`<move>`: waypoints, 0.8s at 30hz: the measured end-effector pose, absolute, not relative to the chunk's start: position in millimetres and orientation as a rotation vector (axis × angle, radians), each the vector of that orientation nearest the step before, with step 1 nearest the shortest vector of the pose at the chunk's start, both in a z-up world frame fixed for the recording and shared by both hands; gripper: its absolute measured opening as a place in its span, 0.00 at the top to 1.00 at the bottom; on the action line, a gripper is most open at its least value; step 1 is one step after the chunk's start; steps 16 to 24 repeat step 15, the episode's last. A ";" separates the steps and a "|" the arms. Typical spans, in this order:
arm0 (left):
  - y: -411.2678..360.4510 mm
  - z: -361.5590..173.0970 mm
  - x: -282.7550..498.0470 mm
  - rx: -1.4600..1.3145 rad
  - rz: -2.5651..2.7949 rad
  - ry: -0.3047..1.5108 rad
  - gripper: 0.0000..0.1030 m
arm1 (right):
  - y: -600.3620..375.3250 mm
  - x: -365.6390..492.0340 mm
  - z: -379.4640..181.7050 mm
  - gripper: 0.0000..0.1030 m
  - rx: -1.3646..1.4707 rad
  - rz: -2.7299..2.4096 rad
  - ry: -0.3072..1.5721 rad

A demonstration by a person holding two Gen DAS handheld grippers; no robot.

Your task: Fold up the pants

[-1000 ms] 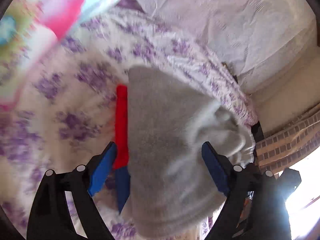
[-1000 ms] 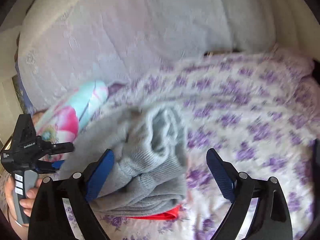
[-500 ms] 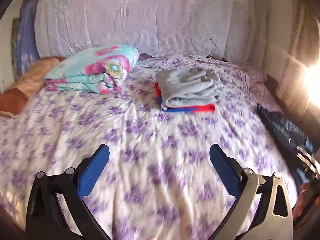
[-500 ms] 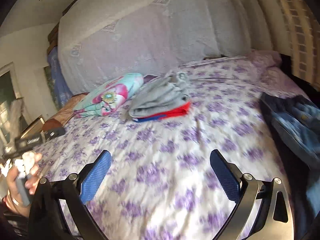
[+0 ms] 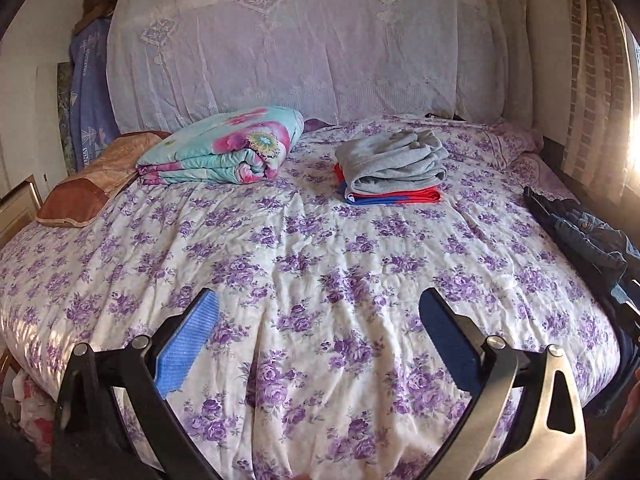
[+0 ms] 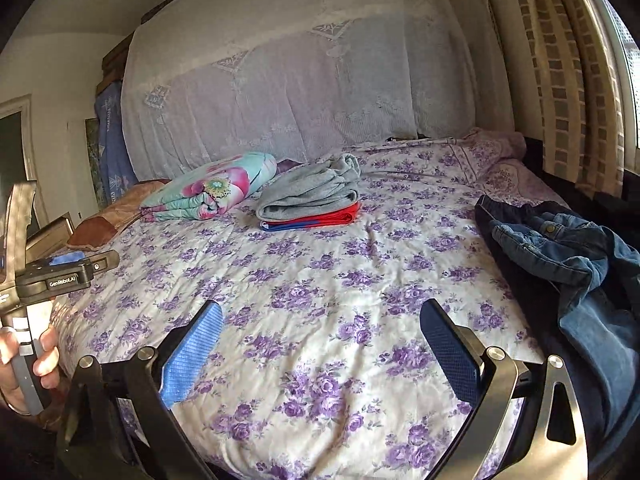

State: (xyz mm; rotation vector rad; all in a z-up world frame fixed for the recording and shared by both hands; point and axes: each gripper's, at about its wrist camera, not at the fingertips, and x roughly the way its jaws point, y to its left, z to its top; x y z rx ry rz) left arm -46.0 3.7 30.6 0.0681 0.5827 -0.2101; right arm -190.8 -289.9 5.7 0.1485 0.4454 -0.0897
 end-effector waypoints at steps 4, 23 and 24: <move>-2.6 30.9 -46.4 0.078 -0.227 0.579 0.05 | -290.2 -191.9 1.6 0.03 0.154 -0.095 0.455; -12.6 22.7 -44.9 0.127 -0.220 0.606 0.05 | -292.1 -184.9 -10.1 0.03 0.189 -0.085 0.487; -12.6 22.7 -44.9 0.127 -0.220 0.606 0.05 | -292.1 -184.9 -10.1 0.03 0.189 -0.085 0.487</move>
